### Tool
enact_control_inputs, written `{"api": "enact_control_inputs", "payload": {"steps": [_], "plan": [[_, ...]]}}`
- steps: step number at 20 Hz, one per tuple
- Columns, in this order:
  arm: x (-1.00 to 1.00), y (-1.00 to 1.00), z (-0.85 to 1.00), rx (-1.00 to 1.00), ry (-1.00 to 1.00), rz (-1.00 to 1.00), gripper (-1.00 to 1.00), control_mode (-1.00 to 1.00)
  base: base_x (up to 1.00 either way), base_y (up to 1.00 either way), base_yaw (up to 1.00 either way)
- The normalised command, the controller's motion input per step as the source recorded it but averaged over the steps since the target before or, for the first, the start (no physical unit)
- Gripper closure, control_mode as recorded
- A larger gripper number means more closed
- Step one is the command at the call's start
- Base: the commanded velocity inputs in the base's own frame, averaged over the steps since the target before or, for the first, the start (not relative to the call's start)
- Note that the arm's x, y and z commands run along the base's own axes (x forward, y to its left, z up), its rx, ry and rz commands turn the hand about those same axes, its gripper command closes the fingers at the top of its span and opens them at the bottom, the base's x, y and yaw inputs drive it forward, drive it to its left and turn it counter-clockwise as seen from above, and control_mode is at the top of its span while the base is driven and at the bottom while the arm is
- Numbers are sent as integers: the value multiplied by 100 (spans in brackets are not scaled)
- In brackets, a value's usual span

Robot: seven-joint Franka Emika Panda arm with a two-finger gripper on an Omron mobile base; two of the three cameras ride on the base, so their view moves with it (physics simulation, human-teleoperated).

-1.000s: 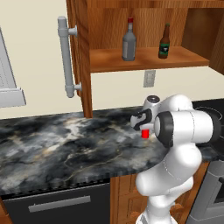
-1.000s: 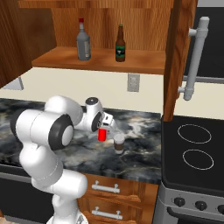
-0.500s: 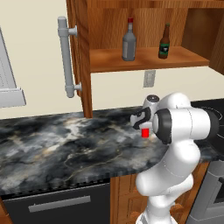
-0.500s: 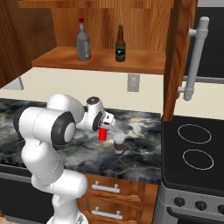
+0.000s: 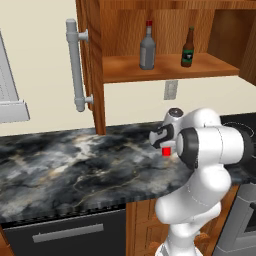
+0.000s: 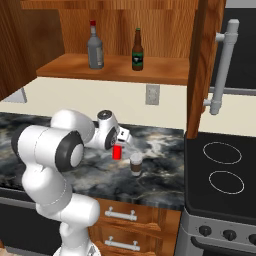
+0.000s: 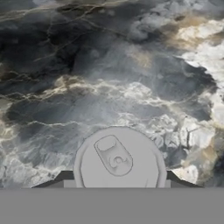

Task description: Sort all alcoholic drinks to one cabinet, and non-alcoholic drinks to the other.

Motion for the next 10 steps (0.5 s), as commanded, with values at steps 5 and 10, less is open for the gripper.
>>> {"api": "enact_control_inputs", "payload": {"steps": [5,10], "plan": [[-14,0,38,0,-5,1,100,-100,0,0,0],[-24,0,46,-1,-6,0,100,-100,0,0,0]]}}
